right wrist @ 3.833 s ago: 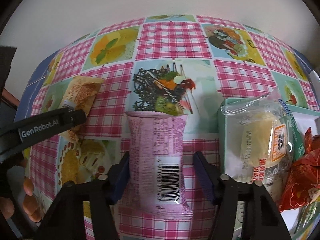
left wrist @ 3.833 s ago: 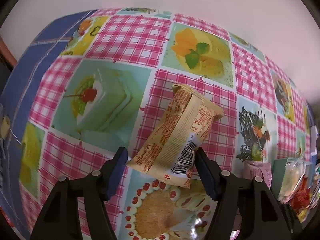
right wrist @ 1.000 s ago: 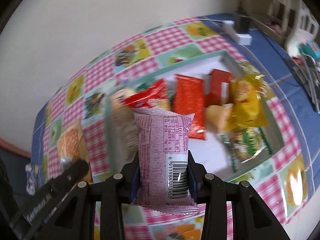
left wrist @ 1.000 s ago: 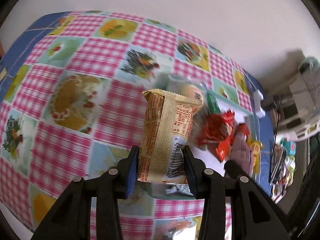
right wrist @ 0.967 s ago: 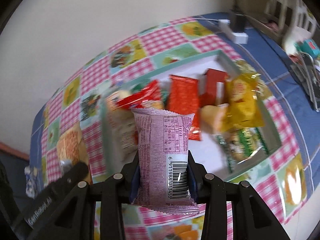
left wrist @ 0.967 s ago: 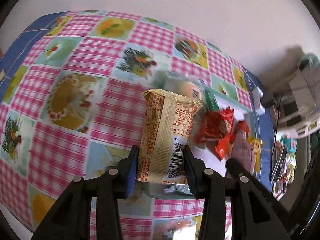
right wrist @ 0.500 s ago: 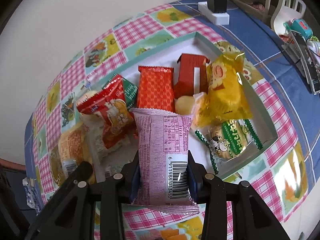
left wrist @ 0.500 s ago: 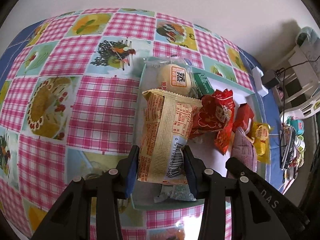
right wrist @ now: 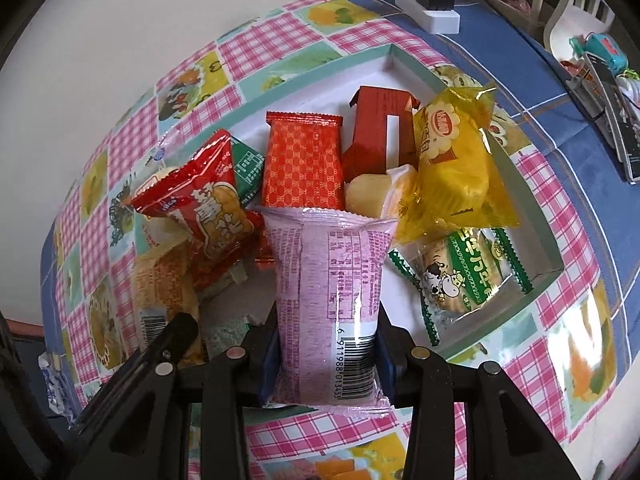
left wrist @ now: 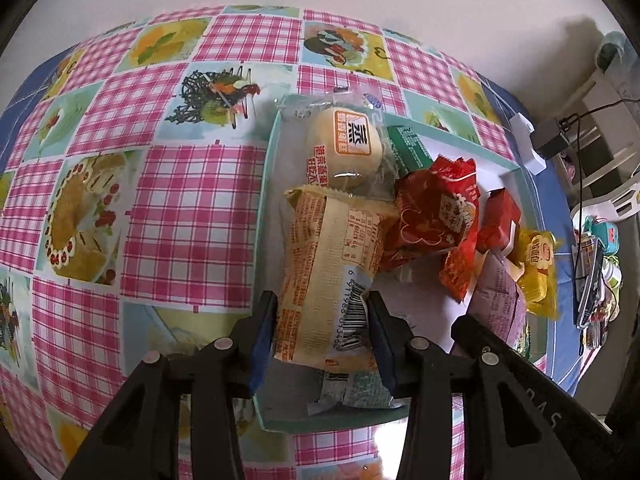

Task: Organize snacks
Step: 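Carry both snacks over the white tray and open both tools to release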

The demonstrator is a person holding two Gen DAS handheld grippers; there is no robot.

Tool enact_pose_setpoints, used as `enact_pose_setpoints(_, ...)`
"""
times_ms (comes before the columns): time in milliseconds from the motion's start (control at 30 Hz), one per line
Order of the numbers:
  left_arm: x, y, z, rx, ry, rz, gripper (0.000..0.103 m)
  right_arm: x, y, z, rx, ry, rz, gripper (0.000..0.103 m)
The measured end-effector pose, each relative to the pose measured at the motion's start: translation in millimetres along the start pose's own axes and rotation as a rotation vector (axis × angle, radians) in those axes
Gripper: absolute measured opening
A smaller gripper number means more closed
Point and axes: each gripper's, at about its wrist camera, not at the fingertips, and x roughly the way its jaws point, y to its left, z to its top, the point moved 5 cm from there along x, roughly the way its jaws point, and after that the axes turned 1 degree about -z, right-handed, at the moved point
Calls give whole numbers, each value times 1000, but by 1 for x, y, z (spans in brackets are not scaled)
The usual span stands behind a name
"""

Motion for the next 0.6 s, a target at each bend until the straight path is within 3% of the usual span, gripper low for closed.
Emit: enact_pose_setpoints(600,-26,-3,6,9,-49,-30,50,-23,1,4,-11,-55,19,44)
